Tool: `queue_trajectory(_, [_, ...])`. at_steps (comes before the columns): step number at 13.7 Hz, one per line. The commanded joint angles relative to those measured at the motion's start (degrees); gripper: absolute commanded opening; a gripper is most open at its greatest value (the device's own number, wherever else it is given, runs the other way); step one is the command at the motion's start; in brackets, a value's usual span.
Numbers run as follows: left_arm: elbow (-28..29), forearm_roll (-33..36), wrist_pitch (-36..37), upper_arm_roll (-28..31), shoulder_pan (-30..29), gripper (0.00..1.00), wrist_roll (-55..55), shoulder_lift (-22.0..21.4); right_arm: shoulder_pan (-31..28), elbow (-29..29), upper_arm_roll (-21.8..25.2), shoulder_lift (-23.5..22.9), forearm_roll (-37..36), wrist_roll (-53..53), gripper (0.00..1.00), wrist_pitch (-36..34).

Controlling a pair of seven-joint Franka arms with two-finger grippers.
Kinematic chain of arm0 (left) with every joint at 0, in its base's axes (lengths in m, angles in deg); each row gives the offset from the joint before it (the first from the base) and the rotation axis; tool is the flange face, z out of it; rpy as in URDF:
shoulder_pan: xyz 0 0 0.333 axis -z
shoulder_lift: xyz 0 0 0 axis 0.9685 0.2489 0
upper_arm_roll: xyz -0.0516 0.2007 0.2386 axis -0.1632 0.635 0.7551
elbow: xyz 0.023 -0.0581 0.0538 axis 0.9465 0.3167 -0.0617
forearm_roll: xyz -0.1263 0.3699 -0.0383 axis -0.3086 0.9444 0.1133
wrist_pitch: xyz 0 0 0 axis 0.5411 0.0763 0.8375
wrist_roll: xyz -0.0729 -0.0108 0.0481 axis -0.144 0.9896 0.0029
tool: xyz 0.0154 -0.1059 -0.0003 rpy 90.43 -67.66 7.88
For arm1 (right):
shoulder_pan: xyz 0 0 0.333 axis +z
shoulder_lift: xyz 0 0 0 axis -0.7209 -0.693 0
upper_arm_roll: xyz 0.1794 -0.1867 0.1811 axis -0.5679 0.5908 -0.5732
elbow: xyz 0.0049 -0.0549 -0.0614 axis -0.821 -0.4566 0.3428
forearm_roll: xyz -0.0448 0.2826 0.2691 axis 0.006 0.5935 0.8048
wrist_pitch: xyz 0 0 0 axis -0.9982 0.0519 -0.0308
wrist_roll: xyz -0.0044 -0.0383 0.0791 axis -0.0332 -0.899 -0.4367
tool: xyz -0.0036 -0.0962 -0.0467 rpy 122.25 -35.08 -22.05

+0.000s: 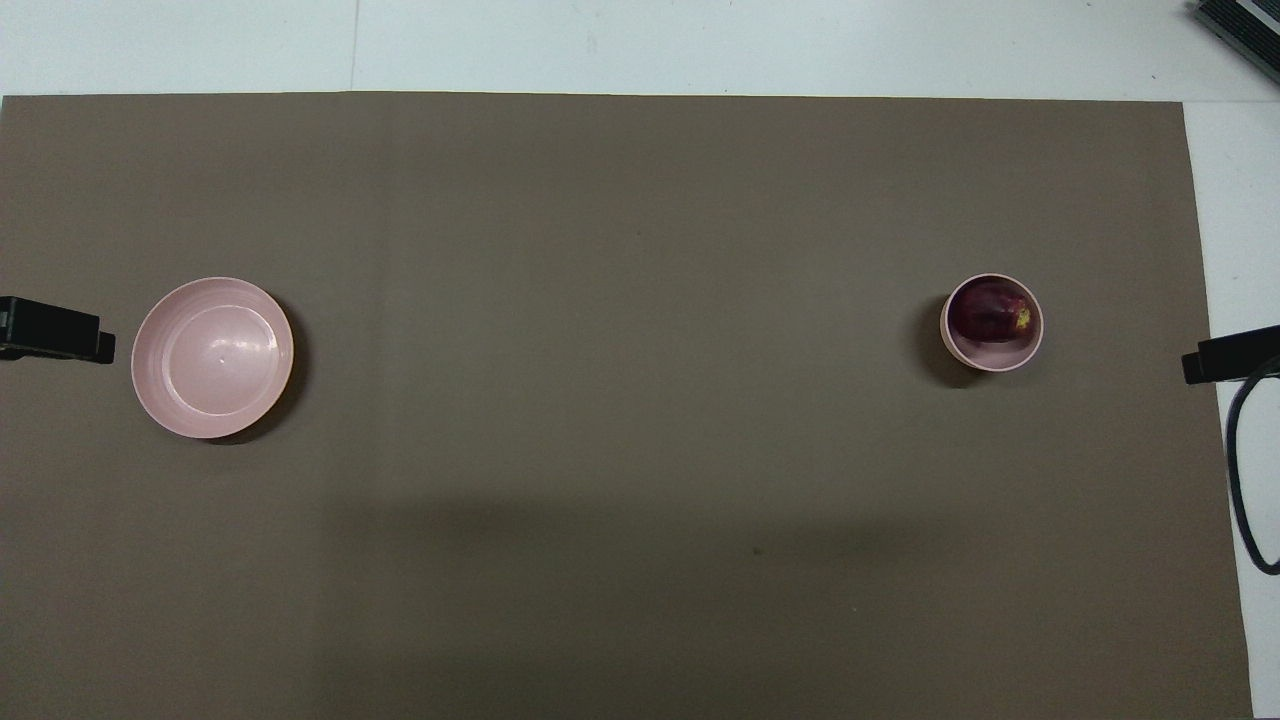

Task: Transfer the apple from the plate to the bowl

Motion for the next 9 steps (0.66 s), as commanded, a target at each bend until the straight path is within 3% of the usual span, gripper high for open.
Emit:
queue_trajectory(1, [-0.10,-0.51,0.92,0.26,0.04,1.00,0.60,-0.60,-0.11,-1.72,-0.02,1.49,1.30,0.62,1.00,-0.02])
queue_trajectory(9, [-0.01,-0.51,0.92,0.26,0.04,1.00,0.60,-0.60,-0.11,-1.19,-0.10,1.40,1.04,1.14,1.00,0.06])
